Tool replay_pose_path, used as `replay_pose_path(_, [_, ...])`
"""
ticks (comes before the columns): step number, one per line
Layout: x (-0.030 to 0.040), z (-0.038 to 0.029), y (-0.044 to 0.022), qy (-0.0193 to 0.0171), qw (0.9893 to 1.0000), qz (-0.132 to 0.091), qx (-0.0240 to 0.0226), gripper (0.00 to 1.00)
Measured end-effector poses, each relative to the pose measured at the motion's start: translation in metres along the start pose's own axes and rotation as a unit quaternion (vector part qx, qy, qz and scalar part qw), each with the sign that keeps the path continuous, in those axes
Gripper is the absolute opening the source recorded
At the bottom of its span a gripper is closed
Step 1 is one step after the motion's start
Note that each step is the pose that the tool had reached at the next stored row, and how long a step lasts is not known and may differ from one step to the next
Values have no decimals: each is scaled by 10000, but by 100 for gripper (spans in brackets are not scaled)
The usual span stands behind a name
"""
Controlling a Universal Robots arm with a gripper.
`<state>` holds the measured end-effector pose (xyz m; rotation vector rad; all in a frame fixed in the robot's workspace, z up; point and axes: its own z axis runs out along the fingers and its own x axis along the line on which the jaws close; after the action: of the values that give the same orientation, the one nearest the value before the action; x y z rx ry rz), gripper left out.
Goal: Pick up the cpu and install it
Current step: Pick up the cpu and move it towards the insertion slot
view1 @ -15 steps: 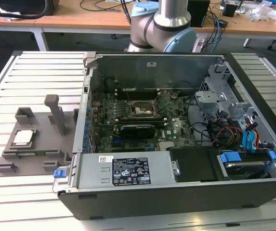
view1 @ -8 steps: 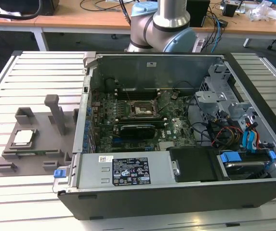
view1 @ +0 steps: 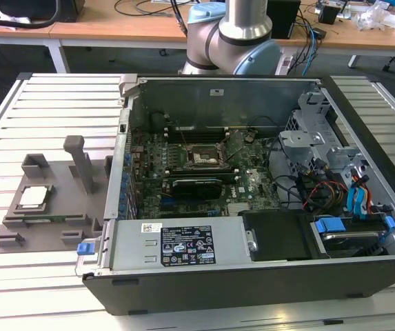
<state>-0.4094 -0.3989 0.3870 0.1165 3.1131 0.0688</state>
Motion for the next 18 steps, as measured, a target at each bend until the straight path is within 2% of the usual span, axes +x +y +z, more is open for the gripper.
replay_pose_path(5, [0, 1, 0, 0, 10000, 0, 0, 11])
replay_pose_path(6, [0, 1, 0, 1, 10000, 0, 0, 17])
replay_pose_path(7, [0, 1, 0, 0, 10000, 0, 0, 17])
replay_pose_path(8, [0, 1, 0, 0, 10000, 0, 0, 30])
replay_pose_path(9, [0, 1, 0, 1, 10000, 0, 0, 36])
replay_pose_path(10, [0, 2, 0, 0, 10000, 0, 0, 36])
replay_pose_path(11, [0, 2, 0, 0, 10000, 0, 0, 54])
replay_pose_path(12, [0, 2, 0, 0, 10000, 0, 0, 60])
replay_pose_path(13, [0, 5, 0, -3, 10000, 0, 24, 60])
replay_pose_path(14, [0, 3, 0, -13, 9999, -5, 169, 60])
replay_pose_path(15, [-1, 3, 1, -16, 9997, -14, 248, 60])
replay_pose_path(18, [-19, 13, 1, -12, 9996, -132, 247, 60])
